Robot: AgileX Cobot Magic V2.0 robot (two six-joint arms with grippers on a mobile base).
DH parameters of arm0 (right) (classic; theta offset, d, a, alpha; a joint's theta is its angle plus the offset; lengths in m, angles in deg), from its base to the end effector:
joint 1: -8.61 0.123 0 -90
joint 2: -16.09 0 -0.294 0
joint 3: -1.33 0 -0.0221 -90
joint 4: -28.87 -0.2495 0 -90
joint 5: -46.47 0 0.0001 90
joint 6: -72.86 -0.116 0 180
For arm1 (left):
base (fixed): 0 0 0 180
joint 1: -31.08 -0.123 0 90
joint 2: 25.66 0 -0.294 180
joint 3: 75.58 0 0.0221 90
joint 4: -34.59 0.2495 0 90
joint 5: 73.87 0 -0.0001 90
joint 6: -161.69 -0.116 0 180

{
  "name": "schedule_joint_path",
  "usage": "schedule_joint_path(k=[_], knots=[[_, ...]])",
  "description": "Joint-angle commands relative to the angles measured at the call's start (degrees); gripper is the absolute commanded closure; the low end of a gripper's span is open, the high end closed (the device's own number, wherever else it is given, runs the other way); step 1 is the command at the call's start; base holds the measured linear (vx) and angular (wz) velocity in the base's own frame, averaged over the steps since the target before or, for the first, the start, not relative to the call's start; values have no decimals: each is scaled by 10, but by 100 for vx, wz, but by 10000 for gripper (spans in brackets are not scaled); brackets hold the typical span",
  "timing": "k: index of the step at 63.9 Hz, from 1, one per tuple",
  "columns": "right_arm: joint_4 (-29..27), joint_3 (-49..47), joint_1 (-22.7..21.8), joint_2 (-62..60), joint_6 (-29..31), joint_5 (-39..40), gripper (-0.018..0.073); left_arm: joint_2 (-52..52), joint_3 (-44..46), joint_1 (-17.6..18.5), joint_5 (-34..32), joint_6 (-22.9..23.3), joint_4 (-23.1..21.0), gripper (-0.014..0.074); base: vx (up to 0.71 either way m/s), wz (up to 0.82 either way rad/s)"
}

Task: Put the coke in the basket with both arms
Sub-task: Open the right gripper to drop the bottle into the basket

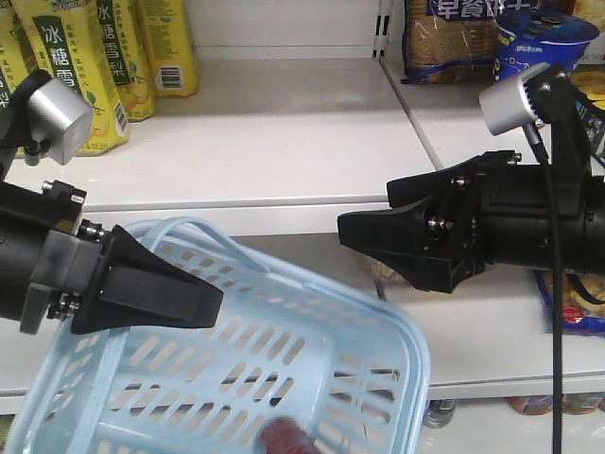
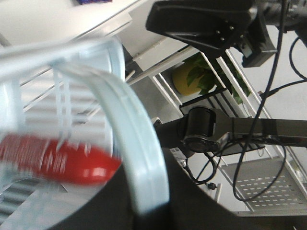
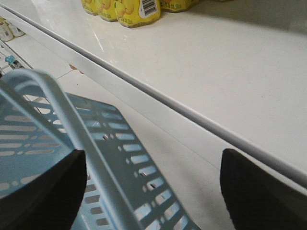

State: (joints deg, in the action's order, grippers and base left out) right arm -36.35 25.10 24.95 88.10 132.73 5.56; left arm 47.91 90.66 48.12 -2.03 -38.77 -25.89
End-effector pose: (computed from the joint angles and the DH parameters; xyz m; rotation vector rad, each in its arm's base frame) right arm 0.2143 0.1348 0.3590 -0.7064 1.8885 0.8075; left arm 0.1665 -0.1514 0.3861 0.5931 2.3468 -1.4032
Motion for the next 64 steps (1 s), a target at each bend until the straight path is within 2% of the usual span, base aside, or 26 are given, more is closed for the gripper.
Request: schedule_joint_path(k=[1,10,16,18,20,30,35,40,49,64], knots=[[-23,-19,-1,-34,-7,13,27,-15,19,3,-6,-3,-92,604,0,0],[10,-19,-1,-91,-40,26,206,-15,19,3,-6,-3,-92,603,0,0],[69,-19,-1,-132,-66,29,426,-15,19,3,-6,-3,-92,603,0,0],[100,-19,-1,-147,-77,30,529,-15,19,3,-6,-3,-92,603,0,0],[127,-19,-1,-159,-90,28,578,-15,19,3,-6,-3,-92,603,0,0],[269,-5,-1,-231,-238,21,564,-15,19,3,-6,-3,-92,603,0,0],[343,34,-1,-278,-288,24,564,-15,19,3,-6,-3,-92,603,0,0],[387,96,-1,-326,-318,32,564,-15,19,3,-6,-3,-92,603,0,0],[417,211,-1,-415,-378,76,564,-15,19,3,-5,-3,-92,603,0,0],[417,343,-1,-518,-406,126,564,-15,19,3,-6,-3,-92,603,0,0]])
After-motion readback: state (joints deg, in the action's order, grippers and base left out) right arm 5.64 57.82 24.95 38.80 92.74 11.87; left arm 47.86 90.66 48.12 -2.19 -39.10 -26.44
